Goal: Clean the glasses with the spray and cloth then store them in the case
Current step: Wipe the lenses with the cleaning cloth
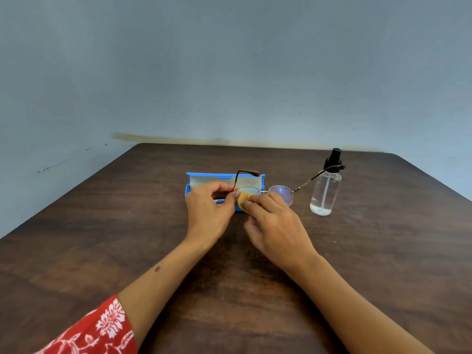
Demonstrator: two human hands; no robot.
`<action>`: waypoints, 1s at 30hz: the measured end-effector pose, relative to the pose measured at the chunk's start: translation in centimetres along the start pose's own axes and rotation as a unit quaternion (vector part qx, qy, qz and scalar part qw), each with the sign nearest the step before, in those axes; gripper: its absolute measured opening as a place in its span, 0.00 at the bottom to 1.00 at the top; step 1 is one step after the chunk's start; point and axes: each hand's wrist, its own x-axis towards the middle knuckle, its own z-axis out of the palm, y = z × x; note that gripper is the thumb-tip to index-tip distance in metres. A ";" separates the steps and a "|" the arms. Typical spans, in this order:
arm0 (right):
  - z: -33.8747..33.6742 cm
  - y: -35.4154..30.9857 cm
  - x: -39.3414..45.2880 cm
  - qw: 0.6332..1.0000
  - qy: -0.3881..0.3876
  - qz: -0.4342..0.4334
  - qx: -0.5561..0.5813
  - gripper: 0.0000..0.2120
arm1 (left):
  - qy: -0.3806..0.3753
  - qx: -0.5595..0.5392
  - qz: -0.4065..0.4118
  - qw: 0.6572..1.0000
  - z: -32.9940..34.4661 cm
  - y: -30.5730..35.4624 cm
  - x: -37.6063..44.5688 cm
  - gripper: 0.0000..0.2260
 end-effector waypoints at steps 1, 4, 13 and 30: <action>0.0 0.0 0.0 1.000 0.005 0.000 -0.020 0.16 | 0.001 -0.002 0.002 1.000 0.0 0.0 0.0 0.03; 0.1 0.0 0.1 0.998 0.016 0.005 -0.058 0.15 | 0.007 -0.020 0.000 1.000 0.1 0.1 0.1 0.04; 0.3 0.1 0.2 0.997 0.035 0.004 -0.071 0.14 | 0.006 -0.017 0.020 1.000 -0.1 0.1 0.3 0.04; 0.4 -0.6 0.3 0.998 0.030 -0.018 -0.052 0.15 | 0.008 -0.013 0.030 0.999 -0.5 0.1 0.4 0.03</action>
